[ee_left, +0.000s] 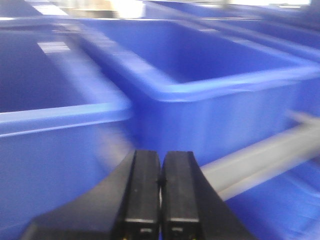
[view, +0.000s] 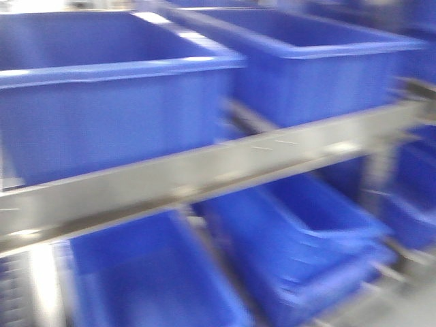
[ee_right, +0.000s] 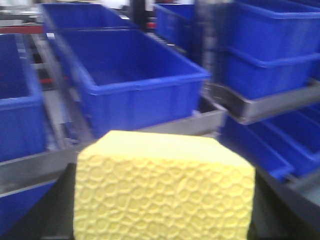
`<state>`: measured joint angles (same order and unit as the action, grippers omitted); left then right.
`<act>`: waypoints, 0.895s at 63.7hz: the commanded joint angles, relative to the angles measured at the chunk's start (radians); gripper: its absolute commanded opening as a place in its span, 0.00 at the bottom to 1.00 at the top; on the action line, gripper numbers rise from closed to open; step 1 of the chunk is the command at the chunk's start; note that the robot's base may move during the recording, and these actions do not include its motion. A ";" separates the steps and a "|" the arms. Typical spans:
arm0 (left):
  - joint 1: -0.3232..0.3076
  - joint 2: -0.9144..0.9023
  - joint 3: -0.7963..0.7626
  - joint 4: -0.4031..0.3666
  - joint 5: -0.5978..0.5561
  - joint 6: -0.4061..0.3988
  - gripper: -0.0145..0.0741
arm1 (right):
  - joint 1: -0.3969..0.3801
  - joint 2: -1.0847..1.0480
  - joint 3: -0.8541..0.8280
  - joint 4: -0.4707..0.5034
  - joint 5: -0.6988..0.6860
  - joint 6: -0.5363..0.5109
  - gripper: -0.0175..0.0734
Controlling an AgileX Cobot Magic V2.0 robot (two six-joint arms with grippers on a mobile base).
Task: Place yellow foam block on left shelf second layer
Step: 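Position the right gripper with the cube over a blue bin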
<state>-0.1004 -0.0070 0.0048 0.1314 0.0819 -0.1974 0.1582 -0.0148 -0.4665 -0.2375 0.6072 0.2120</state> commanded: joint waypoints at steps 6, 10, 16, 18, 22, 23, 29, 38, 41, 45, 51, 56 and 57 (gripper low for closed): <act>-0.001 0.007 0.026 -0.007 -0.088 -0.004 0.32 | -0.006 0.017 -0.025 -0.016 -0.087 -0.010 0.48; -0.001 0.007 0.026 -0.007 -0.088 -0.004 0.32 | -0.006 0.017 -0.025 -0.016 -0.087 -0.010 0.48; -0.001 0.007 0.026 -0.007 -0.088 -0.004 0.32 | -0.006 0.017 -0.025 -0.016 -0.087 -0.010 0.48; -0.001 0.007 0.026 -0.007 -0.088 -0.004 0.32 | -0.006 0.017 -0.025 -0.016 -0.087 -0.010 0.48; -0.001 0.007 0.026 -0.007 -0.088 -0.004 0.32 | -0.004 0.017 -0.025 -0.016 -0.087 -0.010 0.48; -0.001 0.007 0.026 -0.007 -0.088 -0.004 0.32 | -0.002 0.017 -0.025 -0.016 -0.087 -0.010 0.48; 0.006 0.007 0.026 -0.007 -0.088 -0.004 0.32 | 0.007 0.017 -0.024 -0.016 -0.087 -0.010 0.48; 0.031 0.007 0.026 -0.007 -0.088 -0.004 0.32 | 0.033 0.017 -0.022 -0.016 -0.087 -0.010 0.48; 0.038 0.007 0.026 -0.007 -0.088 -0.004 0.32 | 0.033 0.017 -0.022 -0.016 -0.087 -0.010 0.48; 0.040 0.007 0.026 -0.007 -0.088 -0.004 0.32 | 0.033 0.017 -0.022 -0.016 -0.087 -0.010 0.48; 0.040 0.007 0.026 -0.007 -0.088 -0.004 0.32 | 0.033 0.017 -0.022 -0.016 -0.087 -0.010 0.48; 0.040 0.007 0.026 -0.007 -0.088 -0.004 0.32 | 0.033 0.017 -0.022 -0.016 -0.087 -0.010 0.48; 0.040 0.007 0.026 -0.007 -0.088 -0.004 0.32 | 0.033 0.017 -0.022 -0.016 -0.087 -0.010 0.48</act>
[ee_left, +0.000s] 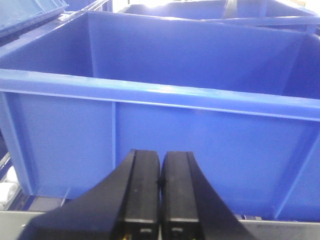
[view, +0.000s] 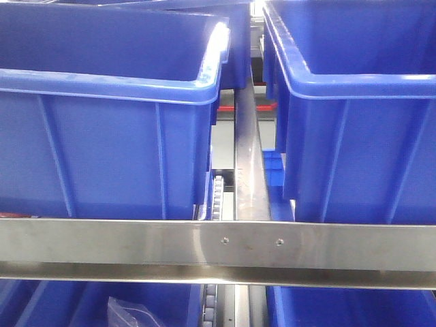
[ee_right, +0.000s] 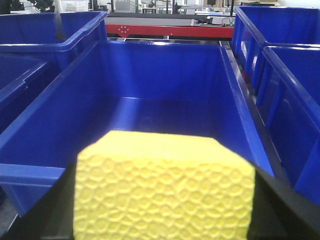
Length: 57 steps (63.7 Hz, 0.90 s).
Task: Place yellow foam block on left shelf second layer
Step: 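Position the right gripper with the cube over a blue bin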
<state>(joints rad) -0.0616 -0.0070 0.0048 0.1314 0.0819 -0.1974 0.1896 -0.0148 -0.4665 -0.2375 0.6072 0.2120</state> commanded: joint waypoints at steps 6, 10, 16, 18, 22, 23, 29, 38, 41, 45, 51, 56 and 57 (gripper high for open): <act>0.002 0.007 0.026 -0.007 -0.088 -0.004 0.32 | 0.001 0.017 -0.022 -0.016 -0.087 -0.010 0.48; 0.002 0.007 0.026 -0.007 -0.088 -0.004 0.32 | 0.001 0.017 -0.022 -0.016 -0.087 -0.010 0.48; 0.002 0.007 0.026 -0.007 -0.088 -0.004 0.32 | 0.001 0.017 -0.022 -0.016 -0.087 -0.010 0.48; 0.002 0.007 0.026 -0.007 -0.088 -0.004 0.32 | 0.001 0.017 -0.022 -0.016 -0.087 -0.010 0.48; 0.002 0.007 0.026 -0.007 -0.082 -0.004 0.32 | 0.001 0.017 -0.022 -0.016 -0.087 -0.010 0.48; 0.002 0.007 0.026 -0.007 -0.088 -0.004 0.32 | 0.001 0.017 -0.022 -0.016 -0.087 -0.010 0.48; 0.002 0.007 0.026 -0.007 -0.088 -0.004 0.32 | 0.001 0.017 -0.022 -0.016 -0.087 -0.010 0.48; 0.002 0.007 0.026 -0.007 -0.088 -0.004 0.32 | 0.002 0.017 -0.022 -0.016 -0.090 -0.010 0.48; 0.002 0.007 0.026 -0.007 -0.088 -0.004 0.32 | 0.002 0.017 -0.022 -0.016 -0.091 -0.010 0.48; 0.002 0.007 0.026 -0.007 -0.088 -0.004 0.32 | 0.002 0.017 -0.022 -0.013 -0.091 -0.009 0.48; 0.002 0.007 0.026 -0.007 -0.088 -0.004 0.32 | 0.002 0.022 -0.022 -0.011 -0.081 -0.009 0.48; 0.002 0.007 0.026 -0.007 -0.088 -0.004 0.32 | 0.002 0.067 -0.035 -0.004 -0.085 -0.008 0.48; 0.002 0.007 0.026 -0.007 -0.088 -0.004 0.32 | 0.002 0.081 -0.040 -0.004 -0.088 -0.008 0.48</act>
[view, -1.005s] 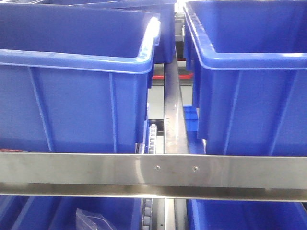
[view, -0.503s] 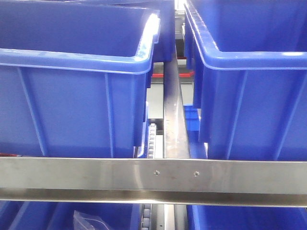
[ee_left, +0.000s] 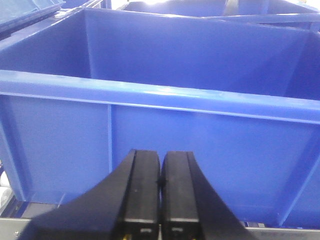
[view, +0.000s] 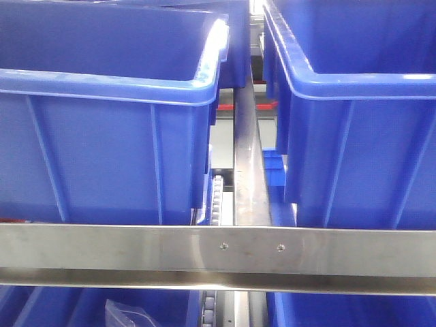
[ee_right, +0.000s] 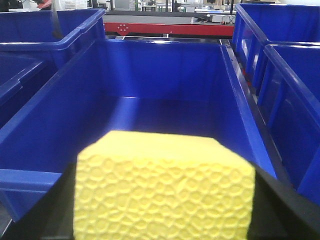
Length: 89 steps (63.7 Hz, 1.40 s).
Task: Place yellow foam block on left shelf second layer
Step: 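Position the right gripper with the cube over a blue bin, then lower the cube into the blue bin and open the right gripper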
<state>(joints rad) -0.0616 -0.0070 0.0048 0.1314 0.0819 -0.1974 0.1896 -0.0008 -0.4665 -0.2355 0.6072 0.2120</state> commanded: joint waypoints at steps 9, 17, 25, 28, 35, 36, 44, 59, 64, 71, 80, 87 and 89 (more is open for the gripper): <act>0.002 0.007 0.026 -0.007 -0.088 -0.004 0.32 | 0.002 0.293 -0.161 -0.007 -0.094 -0.009 0.48; 0.002 0.007 0.026 -0.007 -0.088 -0.004 0.32 | 0.002 0.566 -0.342 -0.004 -0.052 -0.009 0.48; 0.002 0.007 0.026 -0.007 -0.088 -0.004 0.32 | 0.002 0.827 -0.545 -0.001 0.041 -0.009 0.48; 0.002 0.007 0.026 -0.007 -0.088 -0.004 0.32 | 0.002 0.897 -0.590 -0.001 0.067 -0.009 0.48; 0.002 0.007 0.026 -0.007 -0.088 -0.004 0.32 | 0.002 1.070 -0.705 -0.003 0.099 -0.009 0.48; 0.002 0.007 0.026 -0.007 -0.082 -0.004 0.32 | 0.002 1.091 -0.714 -0.004 0.098 -0.009 0.48; 0.002 0.007 0.026 -0.007 -0.088 -0.004 0.32 | 0.002 1.267 -0.758 -0.031 0.050 -0.009 0.48; 0.002 0.007 0.026 -0.007 -0.088 -0.004 0.32 | 0.002 1.574 -0.793 -0.042 -0.062 -0.009 0.48; 0.002 0.007 0.026 -0.007 -0.088 -0.004 0.32 | 0.002 1.648 -0.805 -0.044 -0.074 -0.009 0.48; 0.002 0.007 0.026 -0.007 -0.088 -0.004 0.32 | 0.002 1.721 -0.822 -0.044 -0.077 -0.009 0.48; 0.002 0.007 0.026 -0.007 -0.088 -0.004 0.32 | 0.002 1.733 -0.822 -0.046 -0.079 -0.009 0.49; 0.002 0.007 0.026 -0.007 -0.088 -0.004 0.32 | 0.002 1.732 -0.822 -0.046 -0.066 -0.009 0.54; 0.002 0.007 0.026 -0.007 -0.088 -0.004 0.32 | 0.002 1.732 -0.822 -0.046 -0.063 -0.009 0.59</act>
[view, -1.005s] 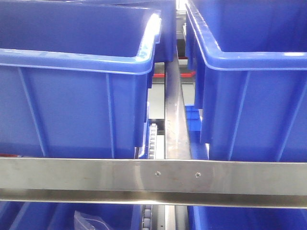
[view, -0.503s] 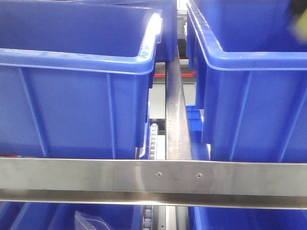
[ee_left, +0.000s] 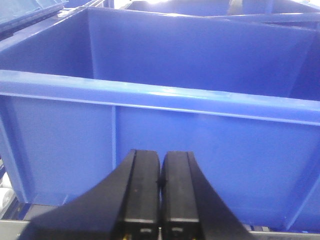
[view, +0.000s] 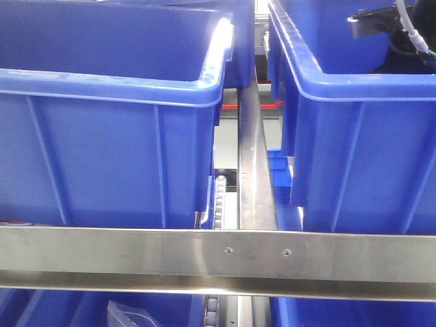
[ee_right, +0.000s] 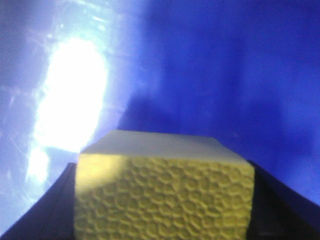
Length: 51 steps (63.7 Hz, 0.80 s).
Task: Place yellow foam block on left shelf second layer
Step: 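Lower the cube into the blue bin and open the right gripper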
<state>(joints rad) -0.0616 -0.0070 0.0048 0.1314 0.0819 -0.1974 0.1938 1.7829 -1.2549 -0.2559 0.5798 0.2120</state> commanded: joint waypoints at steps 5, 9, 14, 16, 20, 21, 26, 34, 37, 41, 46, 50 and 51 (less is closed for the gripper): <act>0.002 0.007 0.026 -0.007 -0.088 -0.004 0.32 | -0.002 -0.052 -0.034 -0.026 -0.027 -0.009 0.74; 0.002 0.007 0.026 -0.007 -0.088 -0.004 0.32 | -0.002 -0.052 -0.034 -0.026 -0.021 -0.009 0.88; 0.002 0.007 0.026 -0.007 -0.088 -0.004 0.32 | -0.002 -0.052 -0.036 -0.027 -0.012 -0.009 0.87; 0.002 0.007 0.026 -0.007 -0.088 -0.004 0.32 | -0.002 -0.053 -0.036 -0.029 -0.009 -0.009 0.87; 0.002 0.007 0.026 -0.007 -0.088 -0.004 0.32 | -0.002 -0.058 -0.036 -0.033 -0.007 -0.009 0.87; 0.002 0.007 0.026 -0.007 -0.088 -0.004 0.32 | -0.002 -0.060 -0.036 -0.033 -0.007 -0.009 0.87; 0.002 0.007 0.026 -0.007 -0.088 -0.004 0.32 | -0.002 -0.082 -0.036 -0.034 -0.004 -0.009 0.87; 0.002 0.007 0.026 -0.007 -0.088 -0.004 0.32 | -0.002 -0.144 -0.036 -0.034 0.010 -0.009 0.86; 0.002 0.007 0.026 -0.007 -0.088 -0.004 0.32 | -0.002 -0.181 -0.036 -0.034 0.018 -0.009 0.86; 0.002 0.007 0.026 -0.007 -0.088 -0.004 0.32 | -0.002 -0.228 -0.036 -0.034 0.034 -0.009 0.82; 0.002 0.007 0.026 -0.007 -0.088 -0.004 0.32 | -0.002 -0.300 -0.032 -0.034 0.054 -0.009 0.71; 0.002 0.007 0.026 -0.007 -0.088 -0.004 0.32 | -0.002 -0.352 -0.022 -0.034 0.065 -0.009 0.59; 0.002 0.007 0.026 -0.007 -0.088 -0.004 0.32 | -0.002 -0.363 -0.019 -0.034 0.065 -0.009 0.56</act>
<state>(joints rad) -0.0616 -0.0070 0.0048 0.1314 0.0819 -0.1974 0.1938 1.5274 -1.2573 -0.2614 0.6702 0.2120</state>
